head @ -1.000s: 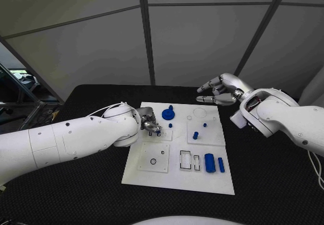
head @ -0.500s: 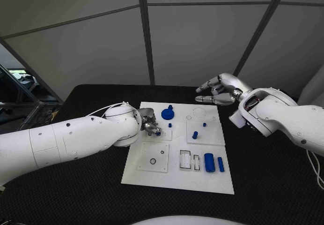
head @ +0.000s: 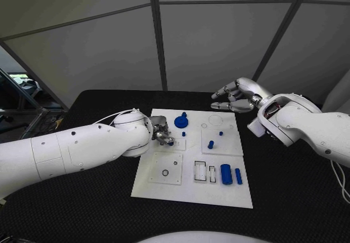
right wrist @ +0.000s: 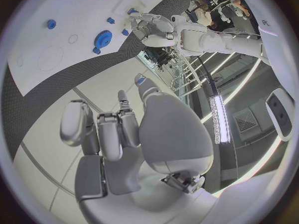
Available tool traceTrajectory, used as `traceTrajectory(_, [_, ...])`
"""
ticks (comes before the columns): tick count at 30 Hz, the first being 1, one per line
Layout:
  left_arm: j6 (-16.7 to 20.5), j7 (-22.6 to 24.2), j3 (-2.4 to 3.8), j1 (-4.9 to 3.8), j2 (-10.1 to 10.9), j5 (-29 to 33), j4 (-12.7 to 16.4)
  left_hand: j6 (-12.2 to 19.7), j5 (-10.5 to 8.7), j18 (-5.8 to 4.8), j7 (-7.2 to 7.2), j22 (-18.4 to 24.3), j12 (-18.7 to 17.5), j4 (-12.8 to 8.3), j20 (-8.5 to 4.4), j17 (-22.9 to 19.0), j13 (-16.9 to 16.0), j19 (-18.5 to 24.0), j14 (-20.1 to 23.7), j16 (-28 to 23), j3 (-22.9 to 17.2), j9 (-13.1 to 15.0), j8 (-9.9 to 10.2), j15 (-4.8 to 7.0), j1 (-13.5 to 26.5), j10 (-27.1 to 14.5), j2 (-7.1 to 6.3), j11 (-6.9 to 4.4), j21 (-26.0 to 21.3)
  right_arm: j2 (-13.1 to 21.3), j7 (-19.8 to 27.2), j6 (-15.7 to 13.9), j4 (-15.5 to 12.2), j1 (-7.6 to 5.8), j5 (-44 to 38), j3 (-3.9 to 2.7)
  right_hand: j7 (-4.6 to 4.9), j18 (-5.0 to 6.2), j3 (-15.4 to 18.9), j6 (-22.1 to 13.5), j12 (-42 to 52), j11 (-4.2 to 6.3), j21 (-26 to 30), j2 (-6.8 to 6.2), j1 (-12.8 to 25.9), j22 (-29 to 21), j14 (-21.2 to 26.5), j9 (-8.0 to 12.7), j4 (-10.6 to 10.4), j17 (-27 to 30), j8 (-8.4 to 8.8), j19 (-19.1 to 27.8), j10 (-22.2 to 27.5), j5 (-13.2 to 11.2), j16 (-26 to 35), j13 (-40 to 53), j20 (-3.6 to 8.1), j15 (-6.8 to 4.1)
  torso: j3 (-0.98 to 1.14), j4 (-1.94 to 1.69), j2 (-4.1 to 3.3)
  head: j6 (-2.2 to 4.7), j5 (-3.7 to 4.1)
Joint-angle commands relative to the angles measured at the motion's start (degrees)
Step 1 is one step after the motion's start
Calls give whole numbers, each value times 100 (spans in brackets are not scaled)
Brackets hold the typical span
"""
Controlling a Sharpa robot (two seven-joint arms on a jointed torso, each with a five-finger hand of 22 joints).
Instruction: Assemble the parts on the task board
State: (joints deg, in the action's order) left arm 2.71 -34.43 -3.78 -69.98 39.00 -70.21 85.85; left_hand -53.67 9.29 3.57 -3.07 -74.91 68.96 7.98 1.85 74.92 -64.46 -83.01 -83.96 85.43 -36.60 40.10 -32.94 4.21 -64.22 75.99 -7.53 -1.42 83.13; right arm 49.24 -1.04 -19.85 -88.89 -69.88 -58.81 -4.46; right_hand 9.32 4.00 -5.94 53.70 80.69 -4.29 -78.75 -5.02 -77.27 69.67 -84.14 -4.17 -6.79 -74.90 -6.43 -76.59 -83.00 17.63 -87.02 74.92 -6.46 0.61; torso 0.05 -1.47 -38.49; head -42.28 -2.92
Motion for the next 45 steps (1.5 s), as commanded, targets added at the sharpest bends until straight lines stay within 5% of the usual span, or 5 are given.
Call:
traceTrajectory(1, [-256,-77,-9,4,22,-75,-2,9,26,-99,33,-482,46,-842,15,1112,-16,-37,-473,36,-852,11,-41,30,6,43,68,5,38,-3,13,47,4,-12,17,-5,2,54,9,28,-21,-10,26,10,39,-4,-433,7,-20,-914,-15,25,25,-33,22,574,-8,-40,0,1,4,-11,5])
traceTrajectory(23, [-384,-77,-9,3,-43,-68,-69,-5,27,-103,47,-499,73,-826,10,1112,-38,-48,-473,36,-832,39,-73,36,114,71,66,-3,44,-26,23,58,24,-12,17,-4,-1,53,8,36,-19,-8,27,18,37,-3,-434,6,-22,-916,-19,22,23,-32,22,576,-6,-41,0,7,1,-34,5])
traceTrajectory(45, [-521,-66,-8,-2,-180,26,-239,-146,7,-117,136,-572,138,-495,-32,1121,-78,-93,-478,41,-376,56,-127,84,896,110,-42,-67,67,4,76,10,66,-12,31,-3,7,55,10,-15,-26,-11,42,28,11,-16,-435,23,-18,-909,9,17,29,43,30,563,1,-45,0,-3,2,-58,19])
